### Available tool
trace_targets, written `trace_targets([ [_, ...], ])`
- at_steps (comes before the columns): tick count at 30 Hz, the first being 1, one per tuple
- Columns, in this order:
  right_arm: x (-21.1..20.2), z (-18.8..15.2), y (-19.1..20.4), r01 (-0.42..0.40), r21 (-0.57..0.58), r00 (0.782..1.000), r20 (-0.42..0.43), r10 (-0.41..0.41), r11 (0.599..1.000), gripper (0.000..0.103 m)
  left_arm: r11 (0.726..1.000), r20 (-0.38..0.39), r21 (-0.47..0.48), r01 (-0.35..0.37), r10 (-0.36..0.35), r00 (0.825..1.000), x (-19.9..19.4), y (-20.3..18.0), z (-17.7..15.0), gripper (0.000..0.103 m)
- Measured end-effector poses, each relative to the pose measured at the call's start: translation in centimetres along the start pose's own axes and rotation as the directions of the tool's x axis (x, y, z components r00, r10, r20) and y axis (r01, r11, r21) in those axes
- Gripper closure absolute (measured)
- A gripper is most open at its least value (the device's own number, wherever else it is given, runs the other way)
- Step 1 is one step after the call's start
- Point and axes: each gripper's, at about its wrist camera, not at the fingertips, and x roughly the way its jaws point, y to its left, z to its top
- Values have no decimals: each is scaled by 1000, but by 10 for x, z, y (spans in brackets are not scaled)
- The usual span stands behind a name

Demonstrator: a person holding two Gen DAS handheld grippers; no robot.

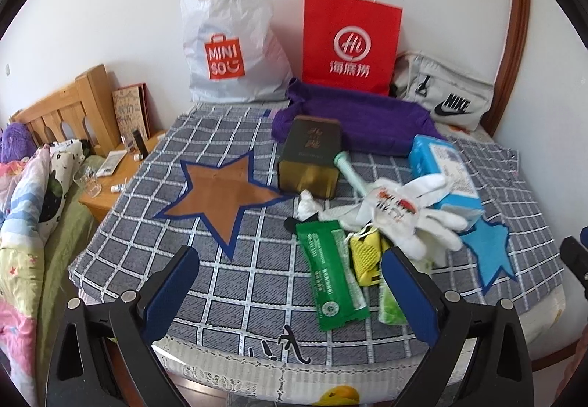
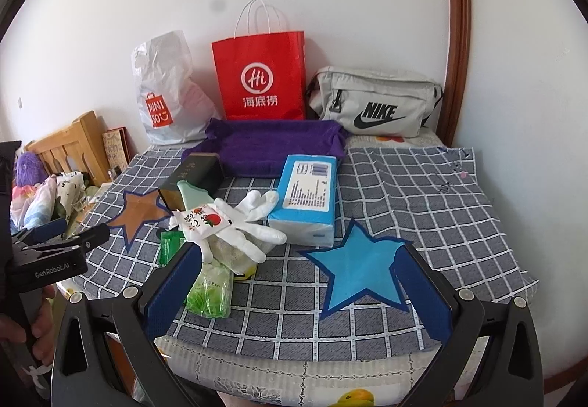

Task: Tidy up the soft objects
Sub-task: 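Grasp green snack packet with left tool while right tool grasps green tissue pack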

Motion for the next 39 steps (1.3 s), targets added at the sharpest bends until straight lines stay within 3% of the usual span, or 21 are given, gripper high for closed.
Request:
trace_targets([
  [6,28,-8,-4,-2,13,999,-48,3,1000,0,1000,-93,7,-2,3,996,44,1,-11,9],
  [15,58,-18,-14,-16,34,996,-88,19,999,0,999,-180,42,19,-11,984,86,-17,-23,10],
  [22,80,-26,-26,-12,60,991,-135,21,998,0,998,-217,29,55,-48,975,110,-26,-26,13],
  [26,90,-28,-28,-12,63,988,-156,22,998,0,999,-215,39,37,-28,976,117,-31,-26,13],
  [30,98,-29,-26,-16,61,985,-173,27,998,0,996,-231,40,78,-67,971,126,-31,-26,27],
  [33,101,-29,-23,-19,53,983,-180,28,998,0,994,-221,52,100,-86,971,121,-30,-25,49],
  [39,104,-28,-20,-29,50,983,-180,37,998,0,996,-227,49,69,-56,972,118,-3,-22,50],
])
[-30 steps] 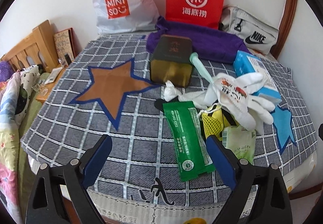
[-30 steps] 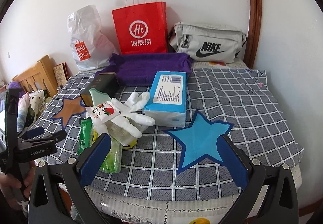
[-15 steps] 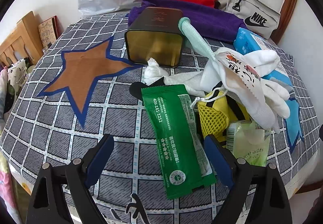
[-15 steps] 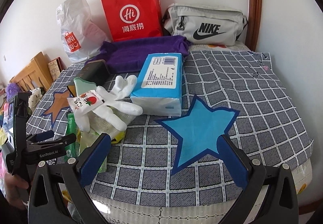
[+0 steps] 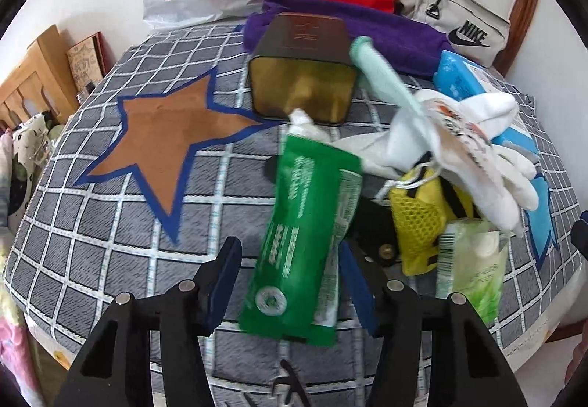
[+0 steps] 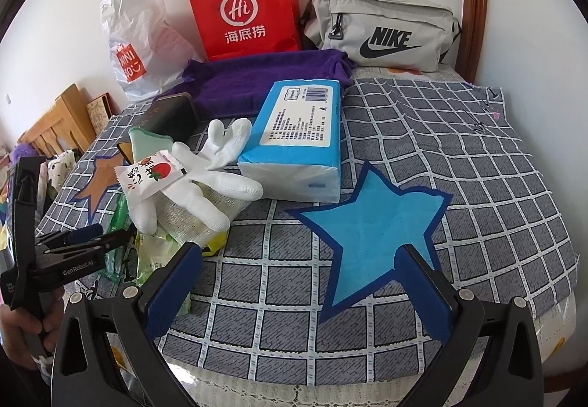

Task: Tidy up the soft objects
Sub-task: 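Grasp green snack packet with left tool while right tool grasps green tissue pack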

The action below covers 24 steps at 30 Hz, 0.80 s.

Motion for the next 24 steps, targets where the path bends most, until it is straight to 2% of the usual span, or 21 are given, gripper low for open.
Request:
trace_targets([
  [3,1,1,2,-8,-4,1000,1,8,1000,0,999,-3,-20,41,-41,999,4,9,0,48],
  [6,0,1,6,-22,-18,1000,9,22,1000,0,999,1,13,43,-43,999,8,5,2,35],
  [11,-2,-3,19,-82,-49,997,7,83,995,0,998,29,58,11,-13,999,14,-4,2,35],
  [12,-1,-5,23,-102,-57,995,0,103,993,0,998,37,66,14,-17,999,14,-5,2,40],
  [13,0,-7,28,-120,-66,993,-9,120,991,0,996,45,79,30,-34,998,13,-6,2,51],
  [15,5,-12,38,-146,-76,989,-29,144,986,0,996,58,88,34,-39,998,10,-4,2,65],
  [18,15,-18,53,-161,-88,986,-63,156,983,0,996,60,70,46,-51,997,9,3,2,71],
  [24,40,-30,90,-184,-112,978,-121,171,976,0,999,63,2,46,-46,997,6,26,-1,72],
])
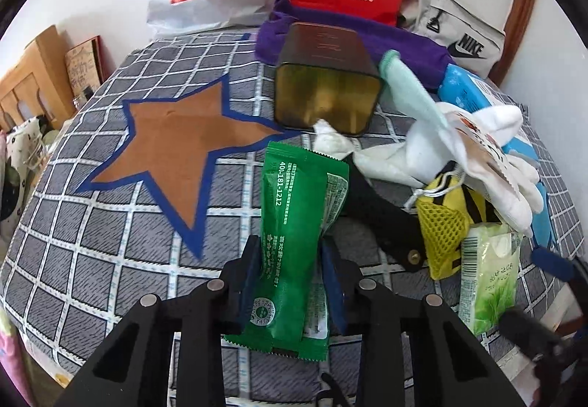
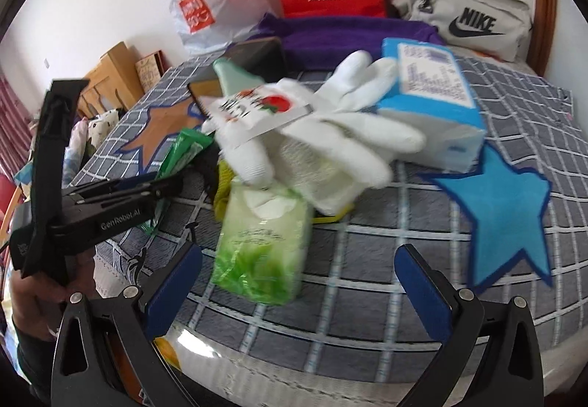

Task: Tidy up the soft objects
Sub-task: 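Grasp green snack packet with left tool while right tool grasps green tissue pack, then carry both held packs up toward the purple towel with both tools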

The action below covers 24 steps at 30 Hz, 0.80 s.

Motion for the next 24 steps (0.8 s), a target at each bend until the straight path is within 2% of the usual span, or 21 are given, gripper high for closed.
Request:
trace_targets([
  [4,21,3,18,83,-33,996,-27,-84,996,3,999,-3,-35,21,-21,1000,0,12,-2,72],
  [8,35,-1,28,159,-86,984,-64,-164,984,32,999,-1,-38,23,-23,1000,1,12,-2,72],
  [11,27,-4,29,160,-94,984,-63,-166,983,49,999,1,-38,20,-20,1000,0,14,-3,72],
  [17,9,-12,24,159,-82,985,-58,-164,984,49,999,-7,-48,24,-25,1000,-4,13,-5,72],
  [24,-16,-14,11,124,-60,992,-24,-126,990,49,999,4,-48,-10,10,1000,-20,8,-5,72],
])
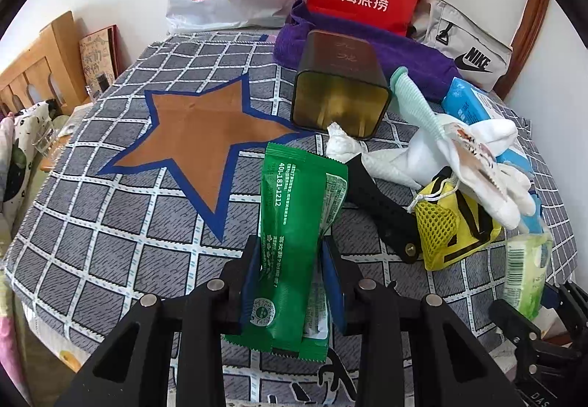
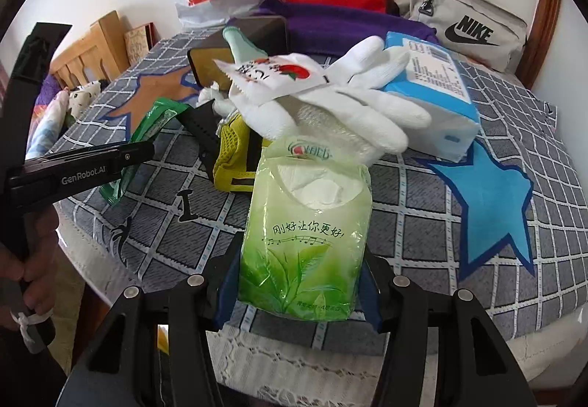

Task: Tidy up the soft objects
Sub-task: 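Carry both held packs up toward the purple towel with both tools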

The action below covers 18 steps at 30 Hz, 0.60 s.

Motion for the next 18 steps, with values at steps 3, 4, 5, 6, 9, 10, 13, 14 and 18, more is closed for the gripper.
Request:
trace_targets([
  [3,-15,-4,-9,-1,8,1000,27,1,1000,49,1000,13,4,-11,11,1000,-10,-2,2,72],
  [4,-20,-5,-12,-1,12,999,36,0,1000,49,1000,19,4,-17,17,1000,-14,-3,2,72],
  [5,-25,-7,-17,3,17,999,45,-3,1000,49,1000,25,4,-19,19,1000,-18,-4,3,72],
  [6,-30,-8,-21,6,24,999,53,-8,1000,49,1000,32,4,-19,19,999,-22,-5,4,72],
  [9,-43,-9,-36,14,48,997,81,-17,999,49,1000,49,2,-20,20,999,-32,-6,7,72],
  [10,-46,-9,-40,14,57,996,88,-19,998,49,1000,54,2,-22,22,998,-35,-7,8,72],
  [13,-56,-8,-53,-5,84,994,109,-4,996,49,1000,65,5,-21,21,998,-41,-10,13,72],
  [14,-59,-7,-58,-10,94,993,117,-1,996,49,1000,67,5,-17,17,998,-43,-11,15,72],
  [18,-68,-1,-67,-21,98,989,150,6,995,49,1000,76,6,-2,2,997,-47,-15,26,72],
])
